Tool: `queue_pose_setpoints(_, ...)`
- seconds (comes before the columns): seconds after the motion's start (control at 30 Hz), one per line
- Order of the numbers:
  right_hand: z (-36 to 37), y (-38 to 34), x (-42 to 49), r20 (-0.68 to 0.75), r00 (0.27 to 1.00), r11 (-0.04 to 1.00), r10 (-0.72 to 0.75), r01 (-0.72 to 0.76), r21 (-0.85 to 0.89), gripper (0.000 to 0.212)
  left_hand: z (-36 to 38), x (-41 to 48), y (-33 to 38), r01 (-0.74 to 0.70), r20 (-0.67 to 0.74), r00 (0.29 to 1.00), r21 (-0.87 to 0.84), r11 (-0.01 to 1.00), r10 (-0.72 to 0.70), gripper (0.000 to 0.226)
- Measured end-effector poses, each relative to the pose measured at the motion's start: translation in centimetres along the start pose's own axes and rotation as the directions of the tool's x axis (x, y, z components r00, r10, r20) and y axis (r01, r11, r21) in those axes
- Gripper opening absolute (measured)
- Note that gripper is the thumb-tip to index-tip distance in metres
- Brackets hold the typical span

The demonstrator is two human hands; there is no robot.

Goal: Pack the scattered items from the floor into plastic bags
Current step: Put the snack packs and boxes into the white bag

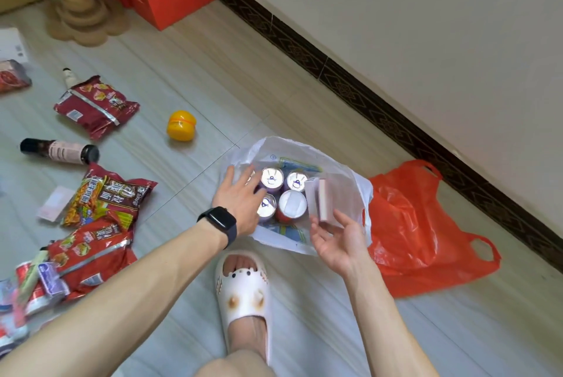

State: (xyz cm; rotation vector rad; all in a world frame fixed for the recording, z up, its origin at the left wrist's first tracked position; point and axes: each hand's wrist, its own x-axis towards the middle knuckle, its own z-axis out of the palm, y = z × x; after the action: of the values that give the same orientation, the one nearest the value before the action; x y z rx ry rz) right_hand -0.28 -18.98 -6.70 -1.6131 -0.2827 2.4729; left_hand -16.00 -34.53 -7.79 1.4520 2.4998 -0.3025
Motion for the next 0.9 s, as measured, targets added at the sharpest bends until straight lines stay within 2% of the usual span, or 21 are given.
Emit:
queue_pose_setpoints(0.07, 0.1, -0.1, 0.3, -0.019, 1.000, 0.988, -0.021, 0.018, -0.155, 0.030, 0.6, -0.4, -1.2, 0.047, 0.067, 0.996, 0.111, 0.993, -0.055, 0.058)
queue_pose_setpoints(0.13, 0.4, -0.2, 0.1, -0.008, 0.995, 0.910, -0.097, 0.085, -0.406, 0.026, 0.7, -0.8, -2.2, 0.057, 0.109, 0.991, 0.198, 0.979, -0.079, 0.063)
queue_pose_setpoints(0.17, 0.4, -0.3, 0.1, 0.005, 0.985, 0.809, -0.172, 0.145, -0.569, 0.026, 0.6, -0.9, -2.6, 0.040, 0.129, 0.989, 0.235, 0.971, -0.072, 0.064)
queue_pose_setpoints(0.2, 0.4, -0.6, 0.0, 0.039, 0.963, 0.649, -0.266, 0.209, -0.731, 0.029, 0.5, -1.0, -3.0, 0.024, 0.149, 0.987, 0.267, 0.963, -0.066, 0.065)
queue_pose_setpoints(0.23, 0.4, -1.0, 0.0, 0.105, 0.929, 0.444, -0.355, 0.266, -0.855, 0.035, 0.3, -1.0, -3.2, 0.015, 0.161, 0.985, 0.290, 0.957, -0.065, 0.065)
queue_pose_setpoints(0.27, 0.5, -1.6, -0.1, 0.184, 0.892, 0.255, -0.412, 0.307, -0.917, 0.042, 0.1, -1.0, -3.4, 0.013, 0.168, 0.984, 0.298, 0.955, -0.066, 0.067)
queue_pose_setpoints(0.3, 0.8, -2.2, -0.4, 0.243, 0.865, 0.127, -0.438, 0.327, -0.936, 0.046, -0.2, -1.1, -3.4, 0.018, 0.178, 0.982, 0.274, 0.962, -0.070, 0.069)
queue_pose_setpoints(0.4, 2.4, -3.4, -1.8, 0.369, 0.830, -0.085, -0.418, 0.369, -0.926, 0.041, -1.7, -1.3, -3.0, 0.072, 0.226, 0.972, 0.010, 0.997, -0.072, 0.069)
queue_pose_setpoints(0.47, 4.0, -3.1, -3.5, 0.470, 0.802, -0.242, -0.370, 0.406, -0.882, 0.033, -3.4, -1.9, -3.3, 0.117, 0.213, 0.975, -0.212, 0.970, -0.071, 0.055)
queue_pose_setpoints(0.5, 5.0, -2.7, -4.3, 0.518, 0.781, -0.298, -0.349, 0.432, -0.851, 0.033, -4.5, -2.3, -3.7, 0.108, 0.189, 0.980, -0.261, 0.959, -0.059, 0.048)
queue_pose_setpoints(0.6, 7.9, -1.6, -6.3, 0.666, 0.683, -0.455, -0.298, 0.512, -0.729, 0.035, -8.4, -4.0, -6.5, 0.045, 0.108, 0.994, -0.167, 0.985, -0.027, 0.048)
queue_pose_setpoints(0.7, 10.9, 0.0, -8.2, 0.782, 0.587, -0.604, -0.209, 0.551, -0.575, 0.037, -12.2, -7.0, -11.0, 0.109, 0.039, 0.993, -0.054, 0.993, -0.107, 0.052)
queue_pose_setpoints(0.8, 13.7, 2.1, -9.6, 0.835, 0.534, -0.670, -0.130, 0.574, -0.471, 0.038, -14.6, -10.7, -16.0, 0.220, -0.017, 0.975, -0.044, 0.975, -0.221, 0.050)
queue_pose_setpoints(0.9, 16.5, 4.7, -10.3, 0.864, 0.498, -0.694, -0.071, 0.598, -0.401, 0.039, -14.3, -14.5, -20.2, 0.344, -0.016, 0.938, -0.058, 0.937, -0.346, 0.052)
